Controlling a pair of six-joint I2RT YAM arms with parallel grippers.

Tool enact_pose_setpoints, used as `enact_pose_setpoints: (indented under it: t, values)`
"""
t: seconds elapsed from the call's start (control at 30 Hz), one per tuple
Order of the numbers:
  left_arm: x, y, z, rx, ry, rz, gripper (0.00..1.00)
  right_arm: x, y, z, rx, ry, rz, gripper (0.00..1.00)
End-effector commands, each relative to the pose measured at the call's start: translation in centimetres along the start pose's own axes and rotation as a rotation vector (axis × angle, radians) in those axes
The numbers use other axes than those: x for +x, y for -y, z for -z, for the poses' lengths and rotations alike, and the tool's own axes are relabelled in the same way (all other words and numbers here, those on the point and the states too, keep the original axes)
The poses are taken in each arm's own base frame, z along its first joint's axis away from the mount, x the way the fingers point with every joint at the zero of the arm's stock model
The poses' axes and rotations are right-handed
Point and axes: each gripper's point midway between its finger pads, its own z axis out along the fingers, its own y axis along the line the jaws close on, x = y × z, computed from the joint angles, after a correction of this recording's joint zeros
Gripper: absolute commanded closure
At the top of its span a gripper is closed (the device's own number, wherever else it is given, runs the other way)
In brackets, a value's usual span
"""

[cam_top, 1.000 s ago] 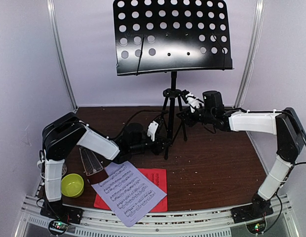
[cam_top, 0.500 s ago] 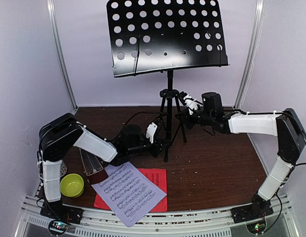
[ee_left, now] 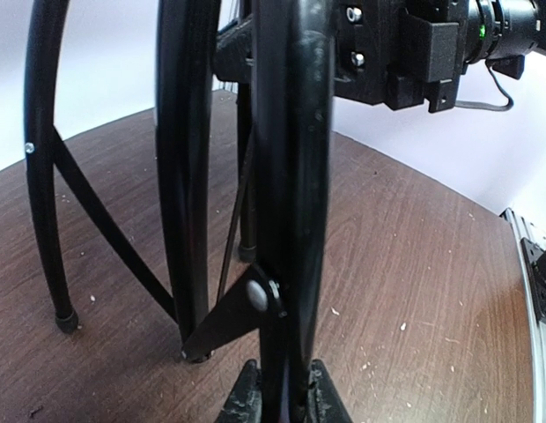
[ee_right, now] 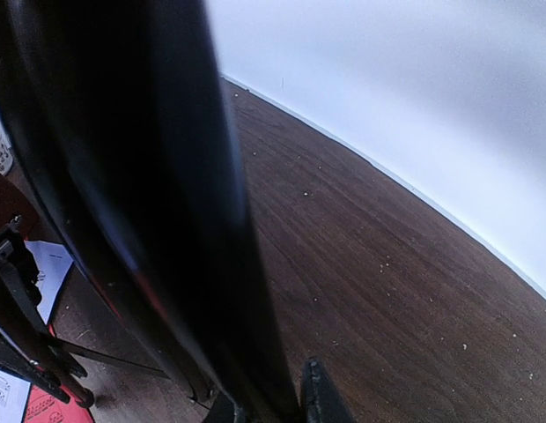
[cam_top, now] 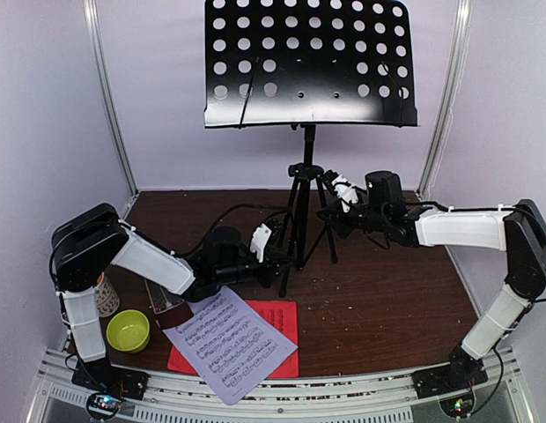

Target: Set up the instrument practice props

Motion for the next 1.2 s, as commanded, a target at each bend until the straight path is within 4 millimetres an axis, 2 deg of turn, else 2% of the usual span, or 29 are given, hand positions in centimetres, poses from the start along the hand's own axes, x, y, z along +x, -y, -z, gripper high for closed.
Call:
enact_pose_setpoints:
  t: [0.0,0.2,0.57,0.67,0.83,0.97,1.17]
  values:
    - [-1.0,0.4,1.6,-0.013,0.024,-0.012,1.0,-1.5,3.5,2.1,0.173,0.031,0.035,1.0]
    - [0.3,0.2,2.8,-0.027,0.003,-0.002,1.0,-0.9,4.5,3.4,0.249,0.013,0.041,1.0]
    - [2.0,-0.3,4.1,-0.06,-0.026,0.012,1.0,0.8,5.0,5.4,0.316,-0.002,0.02,1.0]
    - [2.8,-0.6,4.4,-0.076,-0.033,0.02,1.0,0.4,5.1,5.3,0.32,0.006,0.026,1.0]
    - [2.6,-1.5,3.8,-0.119,-0.047,-0.008,1.0,-1.5,5.3,4.2,0.311,0.039,0.03,1.0]
    - [1.9,-3.5,3.5,-0.185,-0.057,-0.019,1.0,-2.5,6.0,3.3,0.342,0.068,0.035,1.0]
    - [0.6,-7.6,3.8,-0.243,-0.022,0.019,1.0,-3.8,7.1,2.2,0.382,0.105,0.045,1.0]
